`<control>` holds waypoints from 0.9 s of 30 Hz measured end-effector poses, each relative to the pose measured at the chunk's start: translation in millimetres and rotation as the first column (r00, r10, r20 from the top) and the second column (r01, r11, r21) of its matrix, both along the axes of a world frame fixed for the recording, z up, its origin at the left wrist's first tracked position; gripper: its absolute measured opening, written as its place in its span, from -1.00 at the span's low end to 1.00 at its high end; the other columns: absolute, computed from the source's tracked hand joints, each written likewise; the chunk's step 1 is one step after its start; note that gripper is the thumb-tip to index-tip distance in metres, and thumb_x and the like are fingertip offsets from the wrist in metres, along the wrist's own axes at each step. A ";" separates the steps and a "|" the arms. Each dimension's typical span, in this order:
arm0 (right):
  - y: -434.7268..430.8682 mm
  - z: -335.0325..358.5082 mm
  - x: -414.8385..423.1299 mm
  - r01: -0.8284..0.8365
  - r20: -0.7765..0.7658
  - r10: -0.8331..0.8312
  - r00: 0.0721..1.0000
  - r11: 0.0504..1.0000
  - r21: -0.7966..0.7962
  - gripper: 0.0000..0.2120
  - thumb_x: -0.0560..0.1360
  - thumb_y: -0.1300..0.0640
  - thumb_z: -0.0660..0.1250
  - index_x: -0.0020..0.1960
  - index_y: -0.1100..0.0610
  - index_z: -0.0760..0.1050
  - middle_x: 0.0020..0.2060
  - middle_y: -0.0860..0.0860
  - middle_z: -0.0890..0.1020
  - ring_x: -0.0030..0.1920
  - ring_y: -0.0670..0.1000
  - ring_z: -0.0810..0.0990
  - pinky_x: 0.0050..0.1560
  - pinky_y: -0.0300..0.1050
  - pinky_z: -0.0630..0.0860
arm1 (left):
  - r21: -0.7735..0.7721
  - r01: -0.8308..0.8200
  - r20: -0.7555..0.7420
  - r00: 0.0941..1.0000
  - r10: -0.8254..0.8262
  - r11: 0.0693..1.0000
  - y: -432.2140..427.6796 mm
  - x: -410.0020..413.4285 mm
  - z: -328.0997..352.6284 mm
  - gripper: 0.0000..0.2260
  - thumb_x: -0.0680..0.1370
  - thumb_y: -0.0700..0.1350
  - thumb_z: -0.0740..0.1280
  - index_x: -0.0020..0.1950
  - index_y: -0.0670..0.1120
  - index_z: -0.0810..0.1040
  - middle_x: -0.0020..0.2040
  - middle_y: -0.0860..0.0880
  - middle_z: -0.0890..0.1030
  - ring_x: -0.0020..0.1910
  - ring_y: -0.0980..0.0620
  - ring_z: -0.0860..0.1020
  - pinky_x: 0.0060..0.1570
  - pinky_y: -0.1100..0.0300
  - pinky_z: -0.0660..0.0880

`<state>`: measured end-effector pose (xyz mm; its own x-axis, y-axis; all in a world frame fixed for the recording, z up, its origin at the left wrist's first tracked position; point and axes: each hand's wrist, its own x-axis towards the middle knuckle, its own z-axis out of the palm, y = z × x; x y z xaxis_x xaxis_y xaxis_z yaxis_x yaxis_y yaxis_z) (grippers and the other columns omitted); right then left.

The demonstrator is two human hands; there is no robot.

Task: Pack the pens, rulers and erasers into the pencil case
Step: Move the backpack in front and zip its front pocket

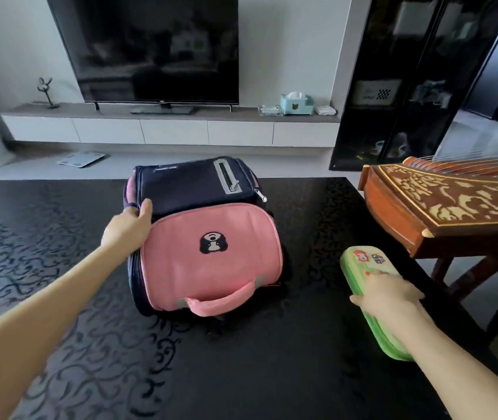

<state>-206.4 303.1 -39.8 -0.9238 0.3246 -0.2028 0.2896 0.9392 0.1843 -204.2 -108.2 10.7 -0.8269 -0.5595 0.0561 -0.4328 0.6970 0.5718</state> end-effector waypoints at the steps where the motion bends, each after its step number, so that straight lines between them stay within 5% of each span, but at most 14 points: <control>1: -13.6 2.6 2.4 -0.064 -0.080 0.062 0.995 0.998 -0.023 -0.41 0.49 -0.21 0.18 0.32 0.21 0.34 0.17 0.17 0.52 0.18 0.21 0.49 0.11 0.06 0.48 | 0.055 0.018 0.006 1.000 -0.018 0.998 10.6 14.1 -4.7 -0.47 0.51 0.25 0.08 0.23 -0.13 0.43 0.18 -0.31 0.48 0.08 -0.28 0.49 0.01 0.00 0.39; 3: -51.1 7.9 7.4 -0.224 -0.210 0.176 0.962 0.947 -0.231 -0.59 0.57 -0.06 0.12 0.27 0.19 0.38 0.12 0.14 0.56 0.13 0.18 0.52 0.02 -0.03 0.46 | 0.080 0.100 0.021 0.995 -0.102 0.992 23.1 38.0 -20.1 -0.43 0.43 0.22 0.31 0.36 0.01 0.30 0.33 -0.26 0.31 0.15 -0.28 0.46 0.14 -0.03 0.42; 6: -97.9 13.0 4.8 -0.313 -0.253 0.199 0.947 0.749 -0.584 -0.54 0.58 0.12 0.13 0.45 0.16 0.17 0.34 0.16 0.41 0.32 0.17 0.39 0.22 -0.02 0.35 | 0.211 0.132 -0.062 0.991 -0.121 0.969 30.7 53.5 -30.5 -0.41 0.42 -0.03 0.42 0.38 0.11 0.25 0.30 -0.24 0.28 -0.02 -0.19 0.45 0.10 0.03 0.42; 11: -131.4 23.9 -13.1 -0.300 -0.308 0.065 0.949 0.485 -0.821 -0.44 0.52 0.35 0.07 0.48 0.06 0.14 0.41 0.09 0.33 0.38 0.12 0.32 0.33 -0.01 0.29 | 0.270 0.227 -0.132 0.971 -0.197 0.936 13.1 58.8 -35.4 -0.40 0.40 -0.19 0.39 0.38 0.13 0.29 0.22 -0.19 0.43 0.03 -0.12 0.47 -0.02 0.14 0.42; 14: -131.6 34.6 -17.4 -0.262 -0.264 0.037 0.964 0.306 -0.915 -0.46 0.49 0.37 0.06 0.44 0.08 0.26 0.33 0.04 0.42 0.28 0.06 0.40 0.20 -0.13 0.36 | 0.265 0.272 -0.137 0.960 -0.243 0.925 0.4 74.5 -34.2 -0.39 0.40 -0.26 0.38 0.37 0.13 0.32 0.20 -0.13 0.46 0.10 -0.09 0.44 -0.07 0.22 0.35; 16: -129.2 38.5 -19.1 -0.257 -0.257 0.045 0.965 0.344 -0.903 -0.55 0.54 0.27 0.06 0.41 0.09 0.31 0.24 0.07 0.49 0.14 0.04 0.47 0.06 -0.14 0.42 | 0.241 0.301 -0.122 0.953 -0.279 0.923 -9.3 88.6 -34.8 -0.35 0.39 -0.28 0.40 0.40 0.12 0.30 0.22 -0.09 0.45 0.15 -0.07 0.42 0.00 0.23 0.32; 21: -134.9 42.5 -16.6 -0.456 -0.426 0.191 0.884 0.547 -0.702 -0.62 0.58 0.22 0.10 0.38 0.12 0.36 0.23 0.15 0.51 0.15 0.14 0.50 0.16 0.01 0.42 | 0.139 0.373 -0.033 0.927 -0.373 0.917 -14.1 128.7 -34.8 -0.31 0.38 -0.25 0.43 0.44 0.05 0.25 0.27 -0.11 0.41 0.15 0.03 0.38 0.16 0.23 0.28; 24: -134.2 47.5 -3.3 -0.526 -0.542 0.259 0.799 0.739 -0.422 -0.78 0.55 0.23 0.17 0.10 0.23 0.55 0.03 0.21 0.62 0.01 0.21 0.56 -0.04 0.00 0.45 | 0.099 0.389 0.001 0.920 -0.391 0.916 -10.6 145.8 -31.5 -0.33 0.38 -0.15 0.45 0.42 0.09 0.26 0.23 -0.07 0.43 0.11 0.02 0.41 0.12 0.21 0.32; 27: -133.7 51.9 22.1 -0.553 -0.562 0.397 0.726 0.822 -0.135 -0.79 0.54 0.21 0.18 -0.06 0.27 0.57 -0.10 0.21 0.63 -0.10 0.23 0.57 -0.23 -0.09 0.32 | 0.035 0.404 0.039 0.913 -0.405 0.914 -7.4 159.7 -29.5 -0.38 0.37 -0.02 0.45 0.36 0.15 0.27 0.14 -0.04 0.52 0.04 -0.03 0.47 -0.03 0.17 0.38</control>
